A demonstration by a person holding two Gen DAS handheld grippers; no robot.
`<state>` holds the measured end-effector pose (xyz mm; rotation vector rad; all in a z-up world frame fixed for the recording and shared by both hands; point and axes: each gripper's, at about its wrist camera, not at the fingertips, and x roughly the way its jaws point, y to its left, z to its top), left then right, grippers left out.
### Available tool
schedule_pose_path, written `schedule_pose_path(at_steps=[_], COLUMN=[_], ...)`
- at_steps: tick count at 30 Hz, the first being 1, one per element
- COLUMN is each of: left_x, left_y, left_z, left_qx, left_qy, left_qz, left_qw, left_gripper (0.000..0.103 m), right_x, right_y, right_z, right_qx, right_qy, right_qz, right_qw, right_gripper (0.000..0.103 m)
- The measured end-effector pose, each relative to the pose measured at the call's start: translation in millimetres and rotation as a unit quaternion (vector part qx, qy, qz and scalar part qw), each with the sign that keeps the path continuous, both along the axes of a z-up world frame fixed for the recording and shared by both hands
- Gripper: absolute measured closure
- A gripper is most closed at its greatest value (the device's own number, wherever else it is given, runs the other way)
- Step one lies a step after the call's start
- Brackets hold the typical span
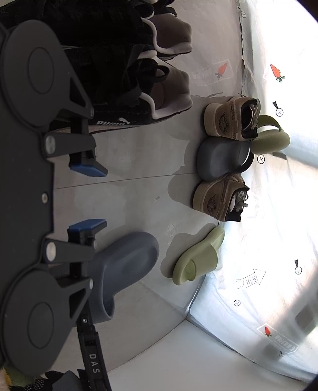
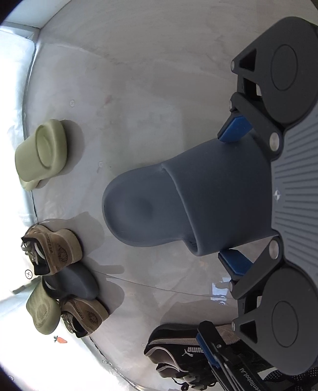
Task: Organize scattered shoes
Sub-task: 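Lift the grey slide and carry it away from the pile, right gripper, then reach into the pile and grasp a second grey slide with the left gripper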
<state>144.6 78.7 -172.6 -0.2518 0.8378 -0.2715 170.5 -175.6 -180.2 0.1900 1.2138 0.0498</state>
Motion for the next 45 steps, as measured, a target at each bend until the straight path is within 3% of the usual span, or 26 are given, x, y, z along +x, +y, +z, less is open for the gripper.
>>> schedule_pose_path(at_steps=[4,9,17,20,25,30,33,37,45], left_x=[-3,1,17,33,70,126,159,204,259], left_y=[2,5,6,8,10,6,5,3,14], left_z=[5,6,11,14,18,13,12,3,-32], left_qx=[0.0,-0.015,-0.025,-0.032,-0.075,-0.088,-0.086,-0.026,-0.009], left_qy=[-0.017,-0.014,-0.019,-0.021,-0.027,-0.02,-0.025,-0.031,-0.004], left_qz=[0.006,0.014,0.028,0.048,0.087,0.127,0.142,0.177,0.198], left_qw=[0.9998,0.9997,0.9991,0.9981,0.993,0.9878,0.9859,0.9834,0.9801], left_gripper=[0.058,0.056,0.048,0.046,0.045,0.045,0.045,0.045,0.045], right_x=[-4,-9,8,17,28,42,54,71,107], right_y=[-2,-7,6,12,17,9,2,-5,-3], right_z=[6,35,40,36,33,29,27,21,2], right_qx=[0.022,0.018,0.005,0.005,0.007,0.001,-0.005,-0.007,0.002], right_qy=[-0.015,-0.126,-0.189,-0.184,-0.178,-0.171,-0.17,-0.166,-0.147], right_qz=[0.033,0.033,0.046,0.049,0.053,0.049,0.039,0.024,0.016], right_qw=[0.999,0.991,0.981,0.982,0.983,0.984,0.985,0.986,0.989], right_gripper=[0.008,0.007,0.001,0.001,0.001,0.001,0.001,0.001,0.001])
